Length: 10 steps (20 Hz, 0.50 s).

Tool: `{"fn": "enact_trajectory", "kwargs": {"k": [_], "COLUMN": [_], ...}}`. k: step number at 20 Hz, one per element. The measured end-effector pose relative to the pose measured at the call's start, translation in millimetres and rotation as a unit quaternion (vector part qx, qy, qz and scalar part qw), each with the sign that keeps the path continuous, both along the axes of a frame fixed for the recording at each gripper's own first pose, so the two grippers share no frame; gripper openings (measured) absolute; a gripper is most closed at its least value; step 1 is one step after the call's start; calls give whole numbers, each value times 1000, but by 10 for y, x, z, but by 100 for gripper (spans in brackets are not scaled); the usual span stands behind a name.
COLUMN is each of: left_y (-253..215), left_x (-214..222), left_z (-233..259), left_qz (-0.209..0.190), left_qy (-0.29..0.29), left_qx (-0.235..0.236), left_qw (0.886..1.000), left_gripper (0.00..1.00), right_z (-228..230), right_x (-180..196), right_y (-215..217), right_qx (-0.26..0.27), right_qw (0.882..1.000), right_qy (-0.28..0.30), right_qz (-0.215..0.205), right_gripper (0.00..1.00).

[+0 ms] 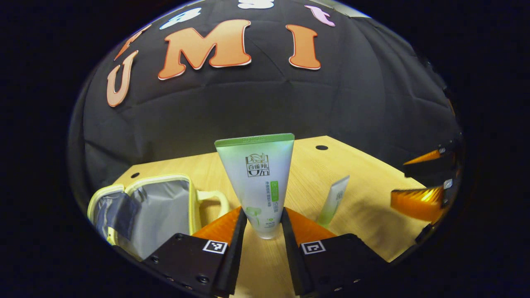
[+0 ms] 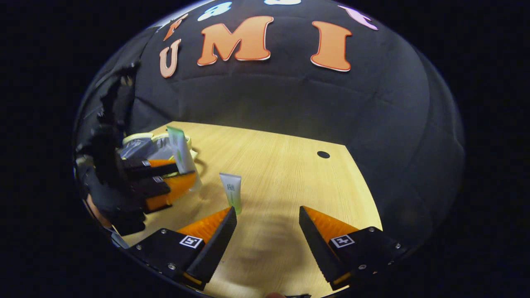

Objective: First open the suitcase, pack the skin care products into it, and then close the suitcase.

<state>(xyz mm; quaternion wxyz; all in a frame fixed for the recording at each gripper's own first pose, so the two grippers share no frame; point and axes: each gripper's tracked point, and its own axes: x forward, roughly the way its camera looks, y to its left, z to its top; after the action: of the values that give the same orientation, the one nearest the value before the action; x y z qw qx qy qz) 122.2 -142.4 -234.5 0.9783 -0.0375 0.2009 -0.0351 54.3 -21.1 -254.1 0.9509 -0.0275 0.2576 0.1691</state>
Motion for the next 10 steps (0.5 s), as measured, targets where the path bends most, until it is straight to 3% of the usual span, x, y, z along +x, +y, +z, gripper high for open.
{"fn": "enact_trajectory", "kwargs": {"k": [6, 10], "left_y": [594, 1092], "left_x": [-283, -544], "left_z": [425, 555], "left_qz": [56, 101], "left_qy": [6, 24], "left_qx": [36, 59], "left_qw": [998, 993], "left_gripper": [50, 50], "right_z": [-291, -530], "right_x": [165, 302], "right_y": [460, 682], "right_qx": [45, 48], "right_qw": [998, 996], "right_qy": [37, 60], "right_qz": [38, 41], "right_gripper": [97, 92]}}
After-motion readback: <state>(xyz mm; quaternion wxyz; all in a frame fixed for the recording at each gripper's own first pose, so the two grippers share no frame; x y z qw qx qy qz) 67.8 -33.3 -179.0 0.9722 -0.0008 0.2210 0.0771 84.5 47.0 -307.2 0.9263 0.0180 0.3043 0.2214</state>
